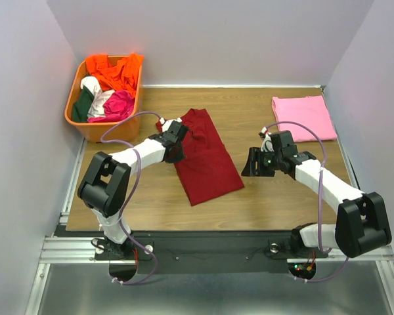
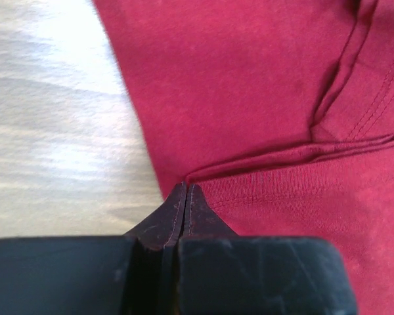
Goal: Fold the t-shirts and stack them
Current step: Fold the tshirt
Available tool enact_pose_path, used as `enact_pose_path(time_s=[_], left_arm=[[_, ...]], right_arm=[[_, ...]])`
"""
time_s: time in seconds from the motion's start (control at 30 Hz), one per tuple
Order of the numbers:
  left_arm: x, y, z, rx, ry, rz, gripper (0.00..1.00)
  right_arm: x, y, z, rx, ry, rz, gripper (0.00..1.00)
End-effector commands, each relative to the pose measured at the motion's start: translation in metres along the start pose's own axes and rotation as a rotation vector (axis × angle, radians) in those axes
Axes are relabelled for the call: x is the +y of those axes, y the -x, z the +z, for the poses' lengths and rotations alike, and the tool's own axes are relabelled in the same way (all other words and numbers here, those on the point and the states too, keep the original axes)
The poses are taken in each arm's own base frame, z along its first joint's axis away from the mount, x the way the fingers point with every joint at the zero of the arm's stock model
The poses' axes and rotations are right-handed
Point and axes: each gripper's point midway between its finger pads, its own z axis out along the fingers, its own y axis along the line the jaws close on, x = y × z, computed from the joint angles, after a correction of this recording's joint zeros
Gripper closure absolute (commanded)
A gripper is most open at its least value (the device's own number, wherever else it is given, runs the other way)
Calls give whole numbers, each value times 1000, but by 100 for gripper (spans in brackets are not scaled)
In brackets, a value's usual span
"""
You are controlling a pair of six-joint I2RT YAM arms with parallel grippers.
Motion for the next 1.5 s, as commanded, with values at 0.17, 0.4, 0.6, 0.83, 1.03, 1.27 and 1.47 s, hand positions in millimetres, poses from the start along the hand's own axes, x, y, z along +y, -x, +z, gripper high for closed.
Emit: enact_pose_path(time_s=[0.17, 0.4, 0.6, 0.83, 1.03, 1.27, 1.47], left_arm=[[13, 15, -35, -50, 35, -36, 100], [21, -6, -2, -5, 82, -17, 89], [38, -7, 3, -4, 158, -35, 77], [48, 20, -26, -84, 175, -75, 50], [1, 9, -67, -99, 14, -72, 46], [-28, -57, -78, 37, -136, -64, 63], [-41, -103, -71, 149, -191, -16, 73]], right_arm=[[3, 4, -3, -26, 3, -27, 36], [0, 0, -1, -13, -4, -25, 36], [4, 3, -7, -35, 3, -28, 36], [11, 6, -6, -22, 22, -19, 38], [31, 11, 1, 3, 63, -41, 55], [46, 14, 17, 22, 84, -55, 61], [49, 9, 34, 51, 81, -58, 61]])
